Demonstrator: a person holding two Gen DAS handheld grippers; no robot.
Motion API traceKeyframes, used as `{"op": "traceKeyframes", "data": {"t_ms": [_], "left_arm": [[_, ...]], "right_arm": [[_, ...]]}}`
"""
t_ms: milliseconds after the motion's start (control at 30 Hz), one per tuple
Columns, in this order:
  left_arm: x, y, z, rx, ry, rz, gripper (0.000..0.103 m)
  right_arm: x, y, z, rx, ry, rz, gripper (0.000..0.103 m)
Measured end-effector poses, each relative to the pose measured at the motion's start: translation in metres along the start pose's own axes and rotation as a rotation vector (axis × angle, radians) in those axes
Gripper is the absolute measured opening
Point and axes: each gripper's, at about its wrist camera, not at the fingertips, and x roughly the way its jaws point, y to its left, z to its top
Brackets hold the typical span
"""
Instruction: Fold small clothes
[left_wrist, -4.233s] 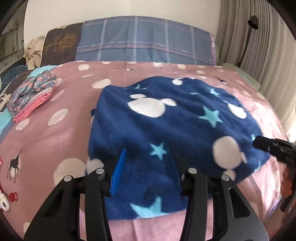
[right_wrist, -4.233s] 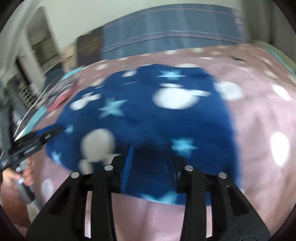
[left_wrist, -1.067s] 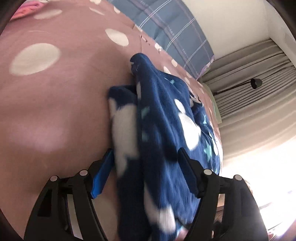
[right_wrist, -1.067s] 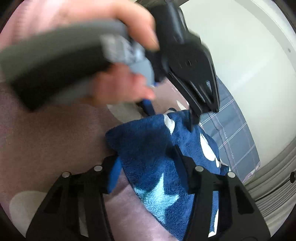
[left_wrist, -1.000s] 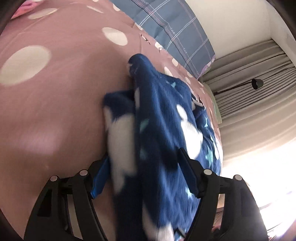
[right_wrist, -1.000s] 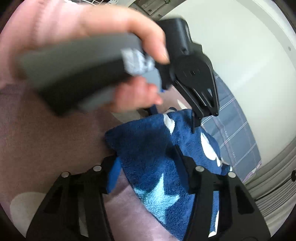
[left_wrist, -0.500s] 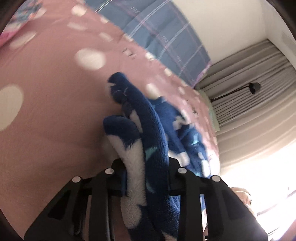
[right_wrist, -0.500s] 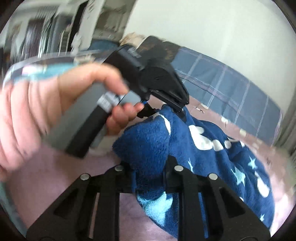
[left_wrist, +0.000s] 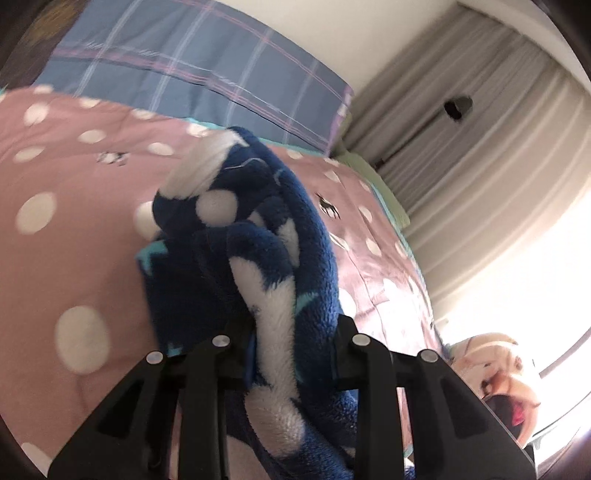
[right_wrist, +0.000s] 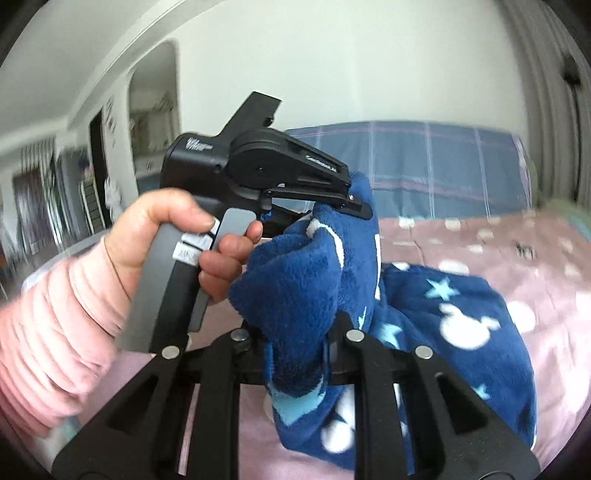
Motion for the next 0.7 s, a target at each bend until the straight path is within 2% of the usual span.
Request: {"op": "traceKeyframes", "data": {"t_ms": [233, 400, 467, 533, 600, 700], "left_arm": [[0.08, -0.063, -0.008, 0.12, 0.115, 0.042, 0.028], [0.131, -0.1, -0.026, 0.218, 0.193, 0.065, 0.029], [0.152, -0.113, -0.04, 0.288, 0.222, 0.097, 0.034], [0.174, -0.121, -0.049, 0.327, 0.249, 0.132, 0.046], [0.18, -0.126, -0.054, 0.349, 0.249, 0.112, 0.056], [0.168, -0.143, -0.058, 0.382, 0.249, 0.029, 0.056]], "right_arm": [[-0.034, -0.088, -0.01, 0.273, 0.005, 0.04, 0.017], [-0.058, -0.154, -0.04, 0.472, 0.03, 0.057, 0.017], [-0.065, -0.177, -0.058, 0.575, 0.048, 0.077, 0.016], [-0.064, -0.194, -0.075, 0.662, 0.079, 0.096, 0.017], [-0.061, -0.209, -0.096, 0.771, 0.119, 0.13, 0.017], [-0.062, -0.228, -0.126, 0.909, 0.152, 0.18, 0.017]]}}
